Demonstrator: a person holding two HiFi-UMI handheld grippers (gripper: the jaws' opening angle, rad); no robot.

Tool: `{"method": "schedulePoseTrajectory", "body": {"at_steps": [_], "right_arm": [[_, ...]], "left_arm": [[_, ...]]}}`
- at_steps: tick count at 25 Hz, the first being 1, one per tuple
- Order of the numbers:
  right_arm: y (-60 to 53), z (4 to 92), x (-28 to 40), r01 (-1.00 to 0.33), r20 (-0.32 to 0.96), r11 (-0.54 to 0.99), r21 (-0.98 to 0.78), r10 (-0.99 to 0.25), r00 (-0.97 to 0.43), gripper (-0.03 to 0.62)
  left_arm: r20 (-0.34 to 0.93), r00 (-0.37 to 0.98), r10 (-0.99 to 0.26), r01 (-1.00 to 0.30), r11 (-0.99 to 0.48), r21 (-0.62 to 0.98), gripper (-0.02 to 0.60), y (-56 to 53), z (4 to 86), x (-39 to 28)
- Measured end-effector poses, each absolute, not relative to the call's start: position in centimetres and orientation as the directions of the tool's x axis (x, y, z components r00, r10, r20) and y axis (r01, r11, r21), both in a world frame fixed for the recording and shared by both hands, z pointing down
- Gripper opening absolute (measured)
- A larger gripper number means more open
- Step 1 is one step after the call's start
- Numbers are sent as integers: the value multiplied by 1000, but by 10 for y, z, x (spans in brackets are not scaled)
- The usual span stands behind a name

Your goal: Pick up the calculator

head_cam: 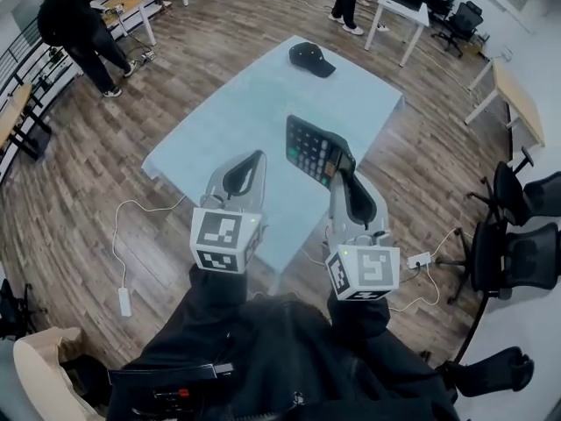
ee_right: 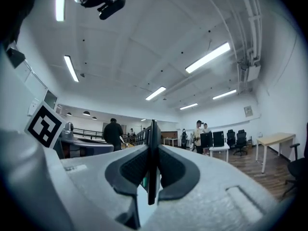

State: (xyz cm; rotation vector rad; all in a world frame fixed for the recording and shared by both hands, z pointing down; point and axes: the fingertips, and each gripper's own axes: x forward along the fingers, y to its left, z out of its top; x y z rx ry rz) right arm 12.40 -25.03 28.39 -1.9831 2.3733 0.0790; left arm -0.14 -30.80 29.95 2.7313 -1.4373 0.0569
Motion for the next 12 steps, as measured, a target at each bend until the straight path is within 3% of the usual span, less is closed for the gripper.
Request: {"method": "schedulePoseTrajectory", "body": {"at_steps": [12], "right_arm": [[-229,229,127,-985,-218,141,95,-963,-159,41]], "left_arm": [[-68,603,-795,-798,-599,-68,0,-290,248,16]]}}
